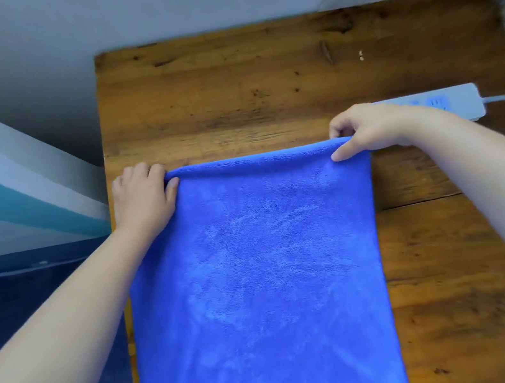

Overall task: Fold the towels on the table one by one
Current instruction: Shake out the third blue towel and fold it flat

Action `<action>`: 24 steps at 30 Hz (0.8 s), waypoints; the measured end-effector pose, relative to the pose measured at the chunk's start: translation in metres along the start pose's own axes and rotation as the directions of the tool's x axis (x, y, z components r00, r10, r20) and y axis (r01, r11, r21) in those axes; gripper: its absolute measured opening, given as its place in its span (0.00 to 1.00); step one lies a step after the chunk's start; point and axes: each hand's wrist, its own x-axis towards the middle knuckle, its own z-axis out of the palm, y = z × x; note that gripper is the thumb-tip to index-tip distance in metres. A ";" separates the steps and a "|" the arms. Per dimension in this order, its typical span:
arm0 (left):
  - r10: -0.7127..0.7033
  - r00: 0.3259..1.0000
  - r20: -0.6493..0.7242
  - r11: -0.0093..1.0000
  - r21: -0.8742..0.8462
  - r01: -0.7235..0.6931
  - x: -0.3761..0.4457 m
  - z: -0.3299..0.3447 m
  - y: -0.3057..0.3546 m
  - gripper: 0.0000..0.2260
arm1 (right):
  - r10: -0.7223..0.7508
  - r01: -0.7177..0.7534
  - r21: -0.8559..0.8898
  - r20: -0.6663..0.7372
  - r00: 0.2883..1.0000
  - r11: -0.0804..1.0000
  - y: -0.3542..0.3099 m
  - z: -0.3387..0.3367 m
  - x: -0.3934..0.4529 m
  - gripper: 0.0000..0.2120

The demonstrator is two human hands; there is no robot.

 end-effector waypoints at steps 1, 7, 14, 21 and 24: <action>0.007 1.000 0.015 1.000 0.022 -0.008 0.002 -0.002 -0.002 0.13 | 0.026 -0.027 -0.012 -0.024 0.999 1.000 0.003 0.000 0.001 0.10; 0.037 0.999 -0.006 0.996 0.077 -0.037 0.009 -0.012 -0.014 0.12 | -0.041 -0.192 -0.473 -0.439 0.898 0.860 0.002 0.026 0.007 0.08; 0.066 0.995 -0.069 0.989 0.139 -0.056 0.017 -0.019 -0.030 0.14 | -0.214 -0.236 -0.580 -0.600 0.770 0.780 -0.001 0.053 0.006 0.10; 0.173 0.953 -0.248 0.983 -0.019 -0.183 -0.013 -0.010 0.004 0.10 | -0.426 0.134 -0.531 -0.478 0.768 0.837 -0.042 0.116 0.004 0.19; 0.207 0.978 -0.030 0.966 -0.154 -0.209 -0.034 0.009 0.022 0.17 | -0.330 0.145 -0.467 -0.342 0.880 0.872 -0.055 0.143 0.017 0.24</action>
